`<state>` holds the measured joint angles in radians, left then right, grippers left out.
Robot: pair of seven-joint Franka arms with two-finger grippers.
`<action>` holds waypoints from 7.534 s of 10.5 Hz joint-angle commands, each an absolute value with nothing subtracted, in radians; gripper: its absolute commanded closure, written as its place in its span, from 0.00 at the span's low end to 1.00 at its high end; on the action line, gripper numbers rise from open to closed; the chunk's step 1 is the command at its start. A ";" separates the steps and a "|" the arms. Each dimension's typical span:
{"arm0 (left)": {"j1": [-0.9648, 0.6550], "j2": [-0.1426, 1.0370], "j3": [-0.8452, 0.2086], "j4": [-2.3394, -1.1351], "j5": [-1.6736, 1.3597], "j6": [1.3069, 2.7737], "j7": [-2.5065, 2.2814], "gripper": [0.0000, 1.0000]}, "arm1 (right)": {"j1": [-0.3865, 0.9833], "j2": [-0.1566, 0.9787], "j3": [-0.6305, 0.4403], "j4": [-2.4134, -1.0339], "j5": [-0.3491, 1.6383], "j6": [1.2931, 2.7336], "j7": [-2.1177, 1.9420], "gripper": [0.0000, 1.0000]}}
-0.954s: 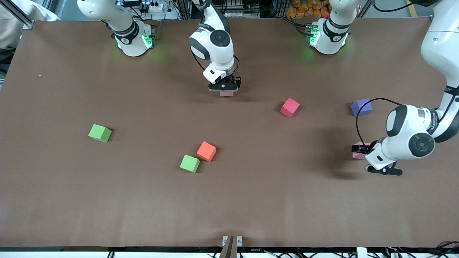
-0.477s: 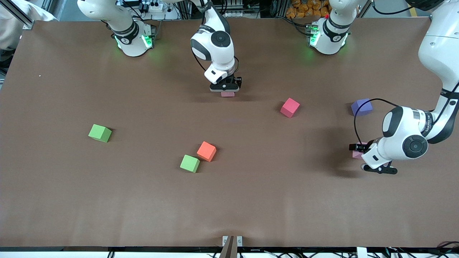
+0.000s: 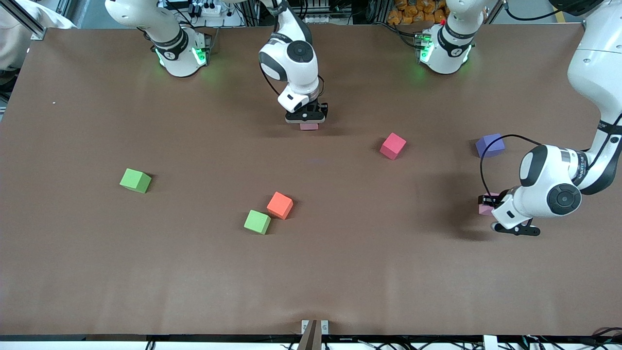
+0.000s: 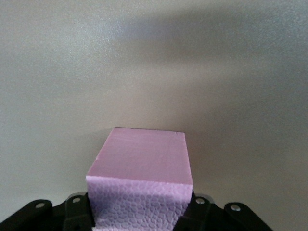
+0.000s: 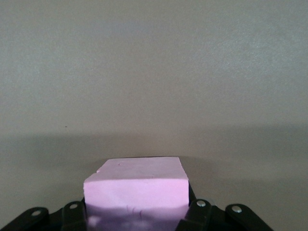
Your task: Arrange blocks into number 1
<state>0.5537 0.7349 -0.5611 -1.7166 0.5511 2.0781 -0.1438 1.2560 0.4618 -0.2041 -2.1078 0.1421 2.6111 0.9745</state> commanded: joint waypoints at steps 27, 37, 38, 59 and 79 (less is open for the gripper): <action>0.157 0.584 -1.090 -1.941 0.275 1.980 -1.276 1.00 | 0.281 0.181 -0.126 -2.011 -0.003 2.390 0.425 0.00; -0.306 0.692 -1.016 -1.950 0.230 2.123 -1.491 1.00 | 0.314 0.333 -0.127 -1.914 0.064 2.492 0.428 0.00; -0.383 0.692 -0.949 -1.951 0.229 2.153 -1.515 1.00 | 0.327 0.348 -0.136 -1.913 0.066 2.522 0.428 0.00; -0.511 0.706 -0.749 -1.944 0.250 2.315 -1.459 1.00 | 0.399 0.434 -0.221 -1.806 0.104 2.520 0.411 0.00; -0.601 0.614 -0.686 -1.907 0.232 2.197 -1.474 0.00 | 0.505 0.535 -0.282 -1.729 0.199 2.526 0.468 0.00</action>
